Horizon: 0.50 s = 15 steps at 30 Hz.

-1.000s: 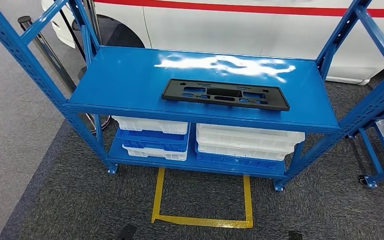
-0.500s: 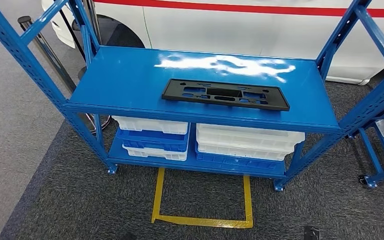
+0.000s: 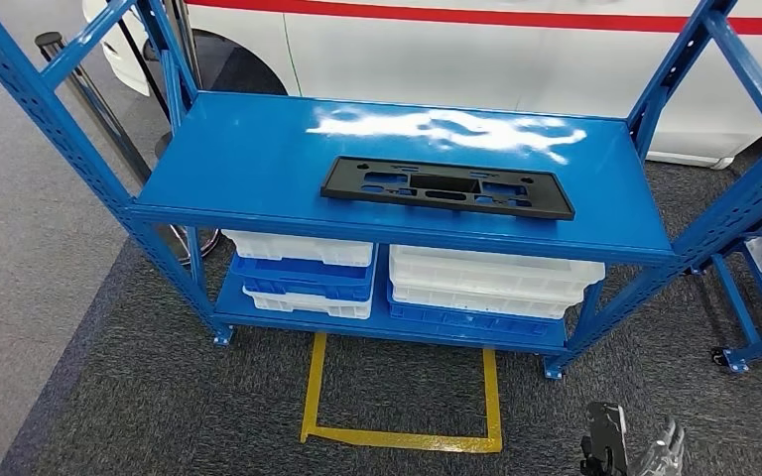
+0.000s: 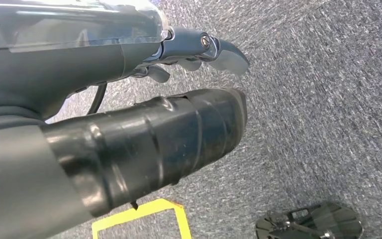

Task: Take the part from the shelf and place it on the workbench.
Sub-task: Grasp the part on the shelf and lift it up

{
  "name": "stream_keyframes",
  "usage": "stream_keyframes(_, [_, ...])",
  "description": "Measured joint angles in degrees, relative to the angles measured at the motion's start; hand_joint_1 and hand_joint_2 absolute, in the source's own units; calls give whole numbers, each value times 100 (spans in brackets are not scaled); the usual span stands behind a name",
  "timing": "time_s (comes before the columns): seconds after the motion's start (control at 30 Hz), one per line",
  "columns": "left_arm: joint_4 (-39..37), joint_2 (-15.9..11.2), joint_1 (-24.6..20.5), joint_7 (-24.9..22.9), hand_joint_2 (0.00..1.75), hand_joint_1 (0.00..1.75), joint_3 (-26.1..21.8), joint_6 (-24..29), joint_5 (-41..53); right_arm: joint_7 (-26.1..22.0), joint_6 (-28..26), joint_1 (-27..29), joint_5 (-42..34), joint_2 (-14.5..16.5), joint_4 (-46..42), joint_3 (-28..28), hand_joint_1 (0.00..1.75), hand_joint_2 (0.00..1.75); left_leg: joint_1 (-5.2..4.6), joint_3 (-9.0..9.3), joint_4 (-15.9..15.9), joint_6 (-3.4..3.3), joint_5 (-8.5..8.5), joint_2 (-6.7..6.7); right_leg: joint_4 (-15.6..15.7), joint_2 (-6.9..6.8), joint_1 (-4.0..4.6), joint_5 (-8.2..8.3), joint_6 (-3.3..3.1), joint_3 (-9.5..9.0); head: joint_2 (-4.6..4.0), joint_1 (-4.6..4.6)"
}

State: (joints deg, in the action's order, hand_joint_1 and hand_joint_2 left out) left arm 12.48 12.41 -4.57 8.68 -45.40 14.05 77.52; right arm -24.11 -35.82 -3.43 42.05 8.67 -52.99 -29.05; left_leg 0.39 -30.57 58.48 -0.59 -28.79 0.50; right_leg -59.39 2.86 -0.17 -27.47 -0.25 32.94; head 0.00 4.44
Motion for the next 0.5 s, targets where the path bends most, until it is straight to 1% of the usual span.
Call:
stream_keyframes(0.2, [0,-58,44,95,0,0,39,-39,110,-312,-9,120,-337,-1,-643,1020,0,175,0,-2,0,0,0,0,-1,0,0,0,0,-1,0,0])
stream_keyframes(0.4, [0,-123,63,181,0,0,119,-138,222,-546,107,106,-562,2,-911,2164,0,175,0,-3,0,0,1,3,-3,-5,0,0,0,-1,0,0])
stream_keyframes(0.5, [0,-152,70,238,0,0,139,-213,288,-680,177,37,-677,2,-1009,2857,0,175,1,-3,0,0,1,3,-6,-5,2,0,0,0,0,0])
